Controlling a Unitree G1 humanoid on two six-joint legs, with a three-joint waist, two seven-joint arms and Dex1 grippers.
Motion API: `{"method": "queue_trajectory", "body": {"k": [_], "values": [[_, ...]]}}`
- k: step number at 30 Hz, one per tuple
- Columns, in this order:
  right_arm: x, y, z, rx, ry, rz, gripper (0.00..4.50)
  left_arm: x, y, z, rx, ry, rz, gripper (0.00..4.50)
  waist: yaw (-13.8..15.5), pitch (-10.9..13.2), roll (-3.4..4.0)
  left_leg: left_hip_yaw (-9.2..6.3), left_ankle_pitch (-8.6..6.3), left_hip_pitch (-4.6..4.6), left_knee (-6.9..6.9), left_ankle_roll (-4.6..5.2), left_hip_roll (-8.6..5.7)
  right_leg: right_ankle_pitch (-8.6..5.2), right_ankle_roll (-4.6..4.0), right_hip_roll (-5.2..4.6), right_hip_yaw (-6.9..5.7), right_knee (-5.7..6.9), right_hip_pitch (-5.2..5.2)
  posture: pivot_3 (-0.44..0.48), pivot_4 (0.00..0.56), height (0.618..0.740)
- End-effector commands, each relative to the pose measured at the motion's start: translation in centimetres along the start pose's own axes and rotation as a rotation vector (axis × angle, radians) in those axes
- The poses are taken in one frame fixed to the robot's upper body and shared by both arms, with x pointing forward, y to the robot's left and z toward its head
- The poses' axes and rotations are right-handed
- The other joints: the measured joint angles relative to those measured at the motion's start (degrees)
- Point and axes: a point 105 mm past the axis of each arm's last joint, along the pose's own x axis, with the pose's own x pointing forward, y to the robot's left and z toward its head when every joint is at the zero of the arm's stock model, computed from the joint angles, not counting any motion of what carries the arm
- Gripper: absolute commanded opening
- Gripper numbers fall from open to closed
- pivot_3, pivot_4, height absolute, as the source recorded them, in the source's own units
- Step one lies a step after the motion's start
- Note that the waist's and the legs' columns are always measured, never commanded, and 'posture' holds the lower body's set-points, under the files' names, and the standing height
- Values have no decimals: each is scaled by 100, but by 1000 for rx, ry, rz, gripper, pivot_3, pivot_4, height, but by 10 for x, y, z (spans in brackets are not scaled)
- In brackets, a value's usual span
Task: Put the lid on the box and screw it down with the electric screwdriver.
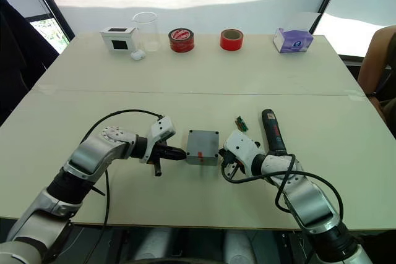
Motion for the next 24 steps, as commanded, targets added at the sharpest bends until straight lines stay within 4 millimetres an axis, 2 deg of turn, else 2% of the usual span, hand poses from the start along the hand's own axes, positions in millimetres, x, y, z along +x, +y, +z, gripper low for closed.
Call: {"method": "queue_trajectory", "body": {"k": [1, 6, 9, 11, 14, 15, 18, 22, 24], "values": [[-2, -2, 13, -42, -49, 2, 67, 4, -11, 10, 40, -34, -42, 0, 0, 0, 0, 0, 0, 0, 0, 0, 0, 0, 0, 0, 0, 0, 0, 0, 150, 740], [-3, -3, 13, -35, -50, -1, 67, 2, -8, 8, 45, -23, -34, 0, -1, 0, 0, 0, 0, 0, 0, 0, 0, 0, 0, 2, -1, 0, 0, 0, 150, 740], [-13, -10, 18, 6, -80, -25, 67, -13, 20, 11, 64, -39, 87, 0, 0, 0, 1, 0, 0, 0, 0, 0, 0, 0, 0, 2, -1, 0, 0, 0, 150, 740], [-18, -12, 21, 20, -93, -30, 67, -18, 31, 15, 58, -63, 130, 0, 3, 1, 0, 0, 0, 0, 0, 0, 0, 1, 1, 2, -1, 1, -1, 0, 150, 740], [-35, -16, 26, 62, -125, -32, 67, -37, 54, 37, 92, -200, 296, 0, 10, 3, 0, 0, 0, 0, 0, 0, 0, 1, 3, 2, -2, 0, 0, 0, 150, 740], [-42, -17, 28, 81, -138, -36, 67, -43, 54, 43, 102, -221, 290, 0, 9, 4, 0, -1, 0, 0, 0, 1, 0, 2, 3, 1, -2, 0, 0, 0, 150, 740], [-66, -28, 28, 194, -162, -98, 67, -57, 30, 75, 131, -298, 87, 0, 8, 13, -7, -2, 0, -6, 0, 1, 0, 3, 5, 0, -3, 0, -4, 0, 150, 740], [-82, -42, 3, 273, -65, -215, 67, -54, 5, 99, 258, -280, -14, 0, 9, 17, -7, -3, 0, -6, 5, 1, -1, 2, 4, -3, -6, -3, 4, 0, 150, 740], [-84, -45, -5, 292, -31, -249, 575, -49, -10, 103, 324, -262, -70, 0, -9, 19, -3, 0, -1, -6, 2, 2, -1, 2, 3, -5, -3, -5, 3, 0, 150, 740]]}}
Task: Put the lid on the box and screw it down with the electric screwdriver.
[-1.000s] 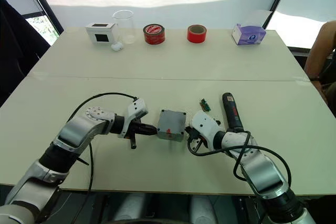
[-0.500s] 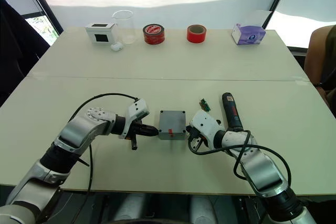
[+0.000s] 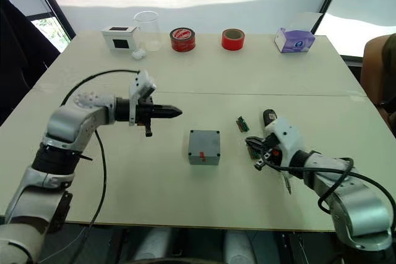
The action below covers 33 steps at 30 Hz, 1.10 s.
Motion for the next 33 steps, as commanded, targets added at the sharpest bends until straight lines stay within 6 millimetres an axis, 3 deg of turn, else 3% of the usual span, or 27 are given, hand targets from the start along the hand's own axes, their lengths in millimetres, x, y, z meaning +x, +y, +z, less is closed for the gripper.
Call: {"method": "queue_trajectory", "body": {"k": [1, 2, 7, 10, 11, 17, 22, 24, 33], "values": [[-7, -9, -2, 5, 18, -68, 816, 10, -27, 11, 97, 11, -132, 0, -25, 5, 7, 1, 0, 0, -2, 0, 0, 0, 0, 1, 2, 1, -4, 0, 150, 740], [-8, -8, -3, 5, 24, -62, 1085, 12, -31, 12, 117, 19, -152, 0, -32, 7, 11, 1, 0, 0, -4, 0, 2, 0, 1, 3, 4, 3, -7, 0, 150, 740], [-4, -6, -8, 57, 49, -78, 3262, 19, -47, 0, 214, 96, -219, 0, -18, 14, 21, 1, 1, 0, -4, 0, 6, 0, 0, 11, 3, 7, -8, 0, 150, 740], [1, -5, -7, 99, 39, -83, 4344, 22, -50, -6, 217, 108, -224, 0, -9, 14, 20, 2, 1, 0, -2, 0, 6, -1, -1, 10, 3, 5, -6, 0, 150, 740], [1, -5, -7, 105, 38, -83, 4479, 22, -50, -7, 217, 108, -225, 0, -9, 15, 19, 2, 1, 0, -2, 0, 6, -1, -1, 10, 4, 5, -6, 0, 150, 740], [8, -4, -10, 98, 65, -106, 4479, 27, -45, -12, 227, 117, -175, 0, -4, 19, 18, 2, 2, 0, 2, 1, 4, -1, -1, 12, 0, 5, -3, 0, 150, 740], [14, -6, -14, 82, 87, -129, 3133, 27, -47, -11, 220, 101, -167, 0, -9, 19, 18, 2, 2, 0, 2, 1, 4, 0, 1, 26, 0, 7, -4, 0, 150, 740], [16, -6, -13, 74, 86, -131, 2385, 27, -47, -11, 220, 100, -167, 0, -10, 20, 17, 2, 2, 0, 2, 1, 4, 0, 1, 28, 0, 7, -4, 0, 150, 740], [19, -8, -16, 80, 87, -152, 2385, 28, -49, -12, 213, 94, -162, 0, -8, 20, 18, 2, 2, 0, 4, 2, 5, 0, 2, 32, -6, 8, -2, 0, 150, 740]]}}
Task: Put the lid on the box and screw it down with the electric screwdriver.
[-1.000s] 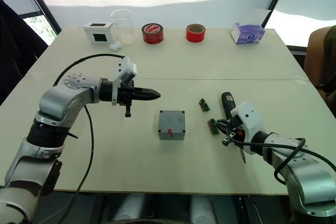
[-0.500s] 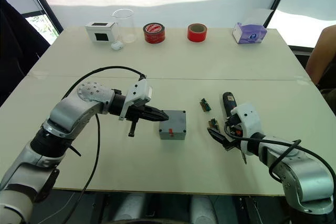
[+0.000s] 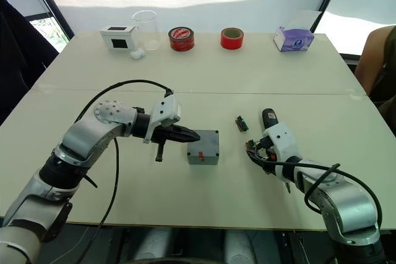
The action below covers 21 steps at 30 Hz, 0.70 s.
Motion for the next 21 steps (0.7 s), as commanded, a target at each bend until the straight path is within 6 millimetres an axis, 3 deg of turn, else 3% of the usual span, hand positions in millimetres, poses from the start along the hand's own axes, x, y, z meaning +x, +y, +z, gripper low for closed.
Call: {"method": "queue_trajectory", "body": {"k": [1, 3, 5, 10, 16, 21], "values": [[-1, -2, 8, -5, -41, -16, 2385, -2, -2, 9, 35, -22, 5, 0, -4, 0, 0, 0, 0, 0, 0, 0, 0, 0, 0, 0, 0, 0, 0, 0, 150, 740], [-1, -2, 9, 0, -45, -18, 2385, -2, -3, 8, 33, -21, 2, 0, -4, 0, 0, 0, 0, 0, 0, 0, 0, 0, 0, 1, 0, 1, 0, 0, 150, 740], [-1, -2, 9, 0, -49, -23, 1887, -2, -2, 7, 34, -19, 3, 0, -5, 0, 0, 0, 0, 0, 0, 0, 0, 0, 0, 1, 0, 1, -1, 0, 150, 740], [-1, -3, 11, -5, -56, -32, 104, -1, -1, 7, 34, -19, 5, 0, -3, 0, 0, 0, 0, 0, 0, 0, 0, 0, 0, 1, 0, 1, 0, 0, 150, 740], [-2, -2, 9, -10, -52, -29, 46, -2, 0, 7, 27, -23, 15, 0, -4, 0, 0, 0, 0, 0, 1, 0, 0, 0, 1, 2, 0, 2, 0, 0, 150, 740], [-5, -3, 19, -28, -78, -32, 46, -12, 13, 5, -15, -40, 78, 0, -6, 0, 0, 0, 0, 0, 1, 0, 0, 0, 1, 3, -1, 3, 0, 0, 150, 740]]}}
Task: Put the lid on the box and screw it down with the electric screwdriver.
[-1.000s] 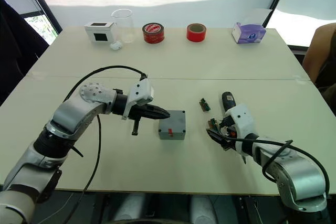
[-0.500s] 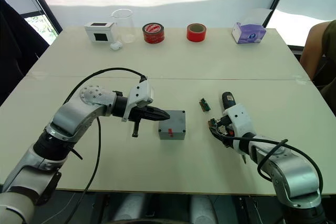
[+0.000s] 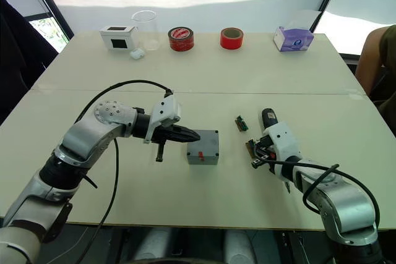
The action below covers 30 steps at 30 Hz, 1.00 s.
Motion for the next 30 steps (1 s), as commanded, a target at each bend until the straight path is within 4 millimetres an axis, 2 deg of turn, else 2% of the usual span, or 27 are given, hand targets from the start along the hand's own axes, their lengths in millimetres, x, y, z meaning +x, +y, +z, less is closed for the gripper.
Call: {"method": "queue_trajectory", "body": {"k": [1, 9, 11, 13, 15, 21, 30], "values": [[-7, -3, 20, -37, -72, -14, 46, -12, 12, 5, -3, -28, 67, 0, -1, 0, 0, 0, 0, 1, 0, 0, 0, 0, 0, 0, 0, 1, 0, 0, 150, 740], [-25, 0, 57, -31, -192, 18, 46, -32, 29, -7, -55, -16, 163, 0, -4, 0, 1, 0, 0, 1, 0, 0, 0, 1, 1, 1, 0, 4, -2, 0, 150, 740], [-27, 10, 67, -45, -240, 80, 46, -37, 31, -12, -60, 0, 179, 0, -4, 0, 1, 0, 0, 1, 0, 0, 1, 1, 1, 1, 0, 4, -2, 0, 150, 740], [-23, 32, 78, -73, -299, 202, 46, -44, 32, -14, -91, -8, 185, 0, -6, 1, 0, 0, 0, 1, 0, 0, 1, 1, 1, 0, 0, 4, -1, 0, 150, 740], [-16, 45, 84, -95, -317, 268, 46, -47, 29, -11, -111, -27, 170, 0, -28, 1, 0, 0, 0, 2, 0, 0, 1, 1, 2, 1, 0, 4, -2, 0, 150, 740], [2, 55, 87, -115, -320, 300, 46, -48, 21, -8, -113, -26, 162, 0, -6, 2, 0, 0, 0, 2, 1, 0, 0, 1, 2, -1, 0, 5, -1, 0, 150, 740], [15, 63, 82, -142, -314, 323, 46, -45, 17, -4, -125, -37, 171, 0, -20, 2, 0, 0, 1, 2, 1, -1, 0, 1, 2, 0, 1, 7, -3, 0, 150, 740]]}}
